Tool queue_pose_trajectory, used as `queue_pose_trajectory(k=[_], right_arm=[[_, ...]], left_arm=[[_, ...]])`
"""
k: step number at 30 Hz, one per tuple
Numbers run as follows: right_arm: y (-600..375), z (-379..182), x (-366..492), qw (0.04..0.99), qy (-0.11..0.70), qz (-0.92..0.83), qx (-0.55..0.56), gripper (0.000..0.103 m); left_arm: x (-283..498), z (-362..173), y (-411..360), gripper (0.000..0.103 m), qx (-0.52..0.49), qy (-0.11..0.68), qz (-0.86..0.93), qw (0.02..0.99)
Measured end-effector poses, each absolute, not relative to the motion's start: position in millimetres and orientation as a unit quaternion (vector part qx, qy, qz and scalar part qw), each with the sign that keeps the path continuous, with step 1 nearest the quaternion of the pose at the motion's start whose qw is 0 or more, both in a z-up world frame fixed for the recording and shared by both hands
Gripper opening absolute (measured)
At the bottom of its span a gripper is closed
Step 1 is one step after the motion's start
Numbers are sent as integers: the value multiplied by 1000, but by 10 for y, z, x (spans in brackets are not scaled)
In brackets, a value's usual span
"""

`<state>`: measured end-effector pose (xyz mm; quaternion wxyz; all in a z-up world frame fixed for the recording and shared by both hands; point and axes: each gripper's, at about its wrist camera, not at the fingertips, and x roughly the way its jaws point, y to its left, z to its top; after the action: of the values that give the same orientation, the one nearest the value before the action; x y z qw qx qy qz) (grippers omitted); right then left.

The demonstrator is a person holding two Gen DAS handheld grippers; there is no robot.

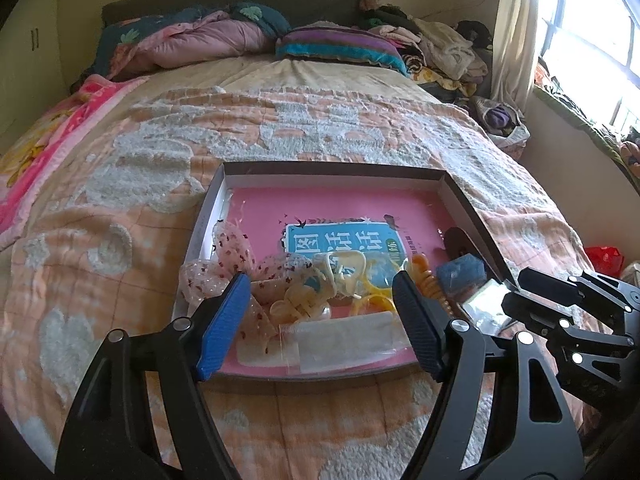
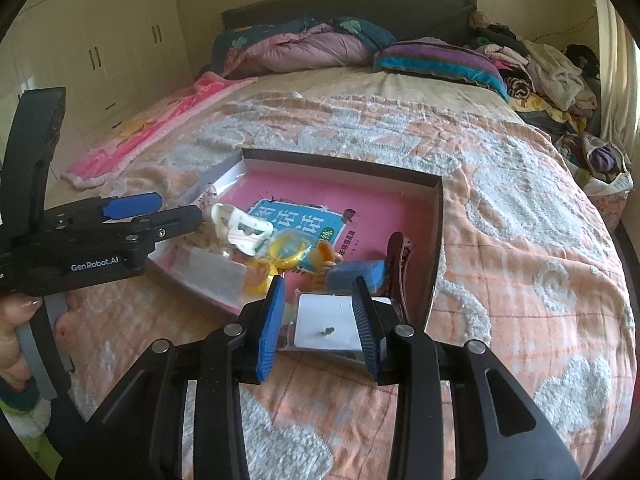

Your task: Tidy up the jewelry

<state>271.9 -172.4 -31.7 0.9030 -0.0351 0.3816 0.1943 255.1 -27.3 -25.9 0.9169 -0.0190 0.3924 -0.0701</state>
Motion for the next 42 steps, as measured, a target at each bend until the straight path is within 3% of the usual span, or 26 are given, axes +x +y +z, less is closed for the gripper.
queue_pose_trajectory(k=[21,23,26,30,42], right_arm=[[-1864,20,2178,918,348,188,-22,57],[-1882,35,2152,919,346,186,-20,67],[-1921,70,2113,922,340,182,-11,80],[-1942,113,2081,925,336,178,-7,88],[-2013,269,1994,933,318,170,0,93]], left_arm=[[2048,9,-325,66,-15,380,-67,922],[2017,19,-319,66,-16,382,-67,922],[1984,29,-311,84,-18,387,-65,919],[1956,68,-301,93,-19,388,-59,920],[1867,237,-314,94,-13,378,-49,924]])
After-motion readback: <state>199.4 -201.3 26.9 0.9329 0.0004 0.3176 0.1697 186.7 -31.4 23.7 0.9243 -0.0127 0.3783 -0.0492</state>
